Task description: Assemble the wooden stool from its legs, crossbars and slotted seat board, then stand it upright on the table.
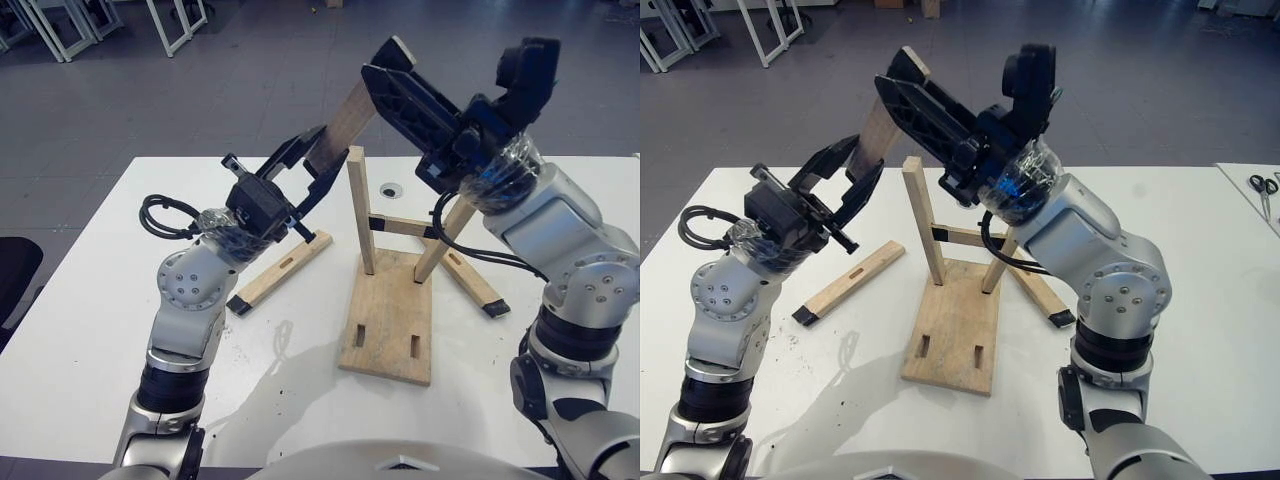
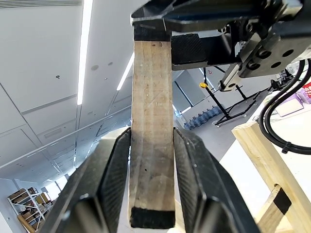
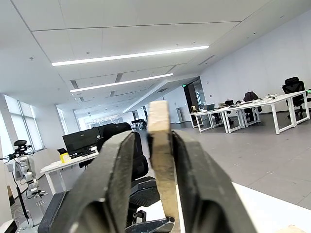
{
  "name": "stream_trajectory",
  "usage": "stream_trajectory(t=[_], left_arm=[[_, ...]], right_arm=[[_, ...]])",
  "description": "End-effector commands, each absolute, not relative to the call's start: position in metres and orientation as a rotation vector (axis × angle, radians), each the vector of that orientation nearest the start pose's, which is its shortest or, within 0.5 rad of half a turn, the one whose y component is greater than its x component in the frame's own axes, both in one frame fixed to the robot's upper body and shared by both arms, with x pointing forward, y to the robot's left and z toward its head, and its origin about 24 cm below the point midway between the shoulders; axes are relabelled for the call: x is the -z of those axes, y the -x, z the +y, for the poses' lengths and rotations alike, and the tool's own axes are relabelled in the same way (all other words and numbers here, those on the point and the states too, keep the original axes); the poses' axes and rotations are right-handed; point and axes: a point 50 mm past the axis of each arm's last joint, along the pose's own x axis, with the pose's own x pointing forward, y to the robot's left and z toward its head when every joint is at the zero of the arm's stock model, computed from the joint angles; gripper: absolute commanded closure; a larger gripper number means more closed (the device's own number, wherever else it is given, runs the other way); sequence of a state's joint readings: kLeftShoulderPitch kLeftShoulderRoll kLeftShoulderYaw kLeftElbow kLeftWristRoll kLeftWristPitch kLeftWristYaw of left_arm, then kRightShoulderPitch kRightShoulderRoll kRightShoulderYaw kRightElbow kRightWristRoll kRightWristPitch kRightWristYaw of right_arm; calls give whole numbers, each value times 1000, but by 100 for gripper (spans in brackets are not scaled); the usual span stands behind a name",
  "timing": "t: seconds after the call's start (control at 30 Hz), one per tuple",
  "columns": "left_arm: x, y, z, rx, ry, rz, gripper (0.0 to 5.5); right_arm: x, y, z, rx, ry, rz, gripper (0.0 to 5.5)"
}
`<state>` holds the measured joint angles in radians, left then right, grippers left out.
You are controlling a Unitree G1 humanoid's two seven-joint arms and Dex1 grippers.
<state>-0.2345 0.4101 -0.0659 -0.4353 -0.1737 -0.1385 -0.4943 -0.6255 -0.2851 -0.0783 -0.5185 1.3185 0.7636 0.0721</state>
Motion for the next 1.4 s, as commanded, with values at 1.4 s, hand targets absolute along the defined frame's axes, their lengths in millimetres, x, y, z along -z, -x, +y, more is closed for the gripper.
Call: stream_trajectory(t=[1.4], left_arm=[[-109, -237, 179, 569, -531, -389, 279]], right_arm=[[-143, -279, -218, -444, 44, 171, 507]])
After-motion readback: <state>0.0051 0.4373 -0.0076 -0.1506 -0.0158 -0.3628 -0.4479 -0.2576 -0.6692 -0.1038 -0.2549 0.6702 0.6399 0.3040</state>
